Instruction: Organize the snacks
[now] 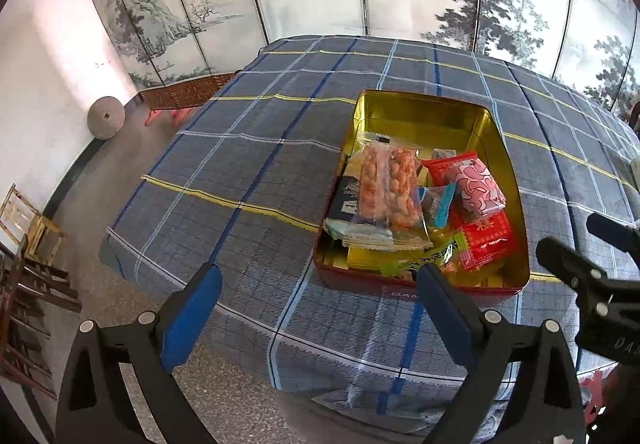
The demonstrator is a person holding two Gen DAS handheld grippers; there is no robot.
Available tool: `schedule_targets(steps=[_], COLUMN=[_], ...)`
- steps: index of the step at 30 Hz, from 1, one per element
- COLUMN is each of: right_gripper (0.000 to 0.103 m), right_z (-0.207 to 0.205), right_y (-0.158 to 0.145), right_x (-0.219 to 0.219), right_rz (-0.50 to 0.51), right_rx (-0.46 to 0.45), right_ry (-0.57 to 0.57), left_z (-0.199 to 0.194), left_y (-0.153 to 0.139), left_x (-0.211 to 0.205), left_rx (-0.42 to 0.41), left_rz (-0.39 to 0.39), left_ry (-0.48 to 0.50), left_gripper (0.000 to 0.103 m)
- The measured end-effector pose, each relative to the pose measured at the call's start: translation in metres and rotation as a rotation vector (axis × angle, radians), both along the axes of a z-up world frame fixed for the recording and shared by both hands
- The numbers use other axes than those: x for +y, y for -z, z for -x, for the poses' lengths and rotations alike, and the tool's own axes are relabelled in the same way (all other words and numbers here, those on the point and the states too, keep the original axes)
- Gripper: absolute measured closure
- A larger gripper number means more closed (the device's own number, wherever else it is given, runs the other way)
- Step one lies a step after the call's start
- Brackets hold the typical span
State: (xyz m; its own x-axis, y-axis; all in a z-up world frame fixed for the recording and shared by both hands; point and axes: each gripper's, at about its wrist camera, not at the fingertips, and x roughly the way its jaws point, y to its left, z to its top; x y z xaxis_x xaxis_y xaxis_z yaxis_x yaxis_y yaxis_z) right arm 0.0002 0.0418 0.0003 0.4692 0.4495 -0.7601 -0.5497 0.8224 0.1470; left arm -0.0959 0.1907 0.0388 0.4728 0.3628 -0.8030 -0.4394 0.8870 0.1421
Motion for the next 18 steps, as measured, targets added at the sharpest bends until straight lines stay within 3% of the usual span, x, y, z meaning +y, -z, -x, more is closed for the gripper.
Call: schedule_targets(steps=[18], right_gripper=[0.006], right_z=[0.007], right_y=[0.015], right_x=[0.002], right_rz=[0.068], right_rx=[0.012], right_ry=[-0.014], left_z=[-0.003], left_y=[0.002], left_x=[-0.010], left_rx=[0.016], left_rz=[-0.007], left_ry=[0.015], left_gripper=[0.006])
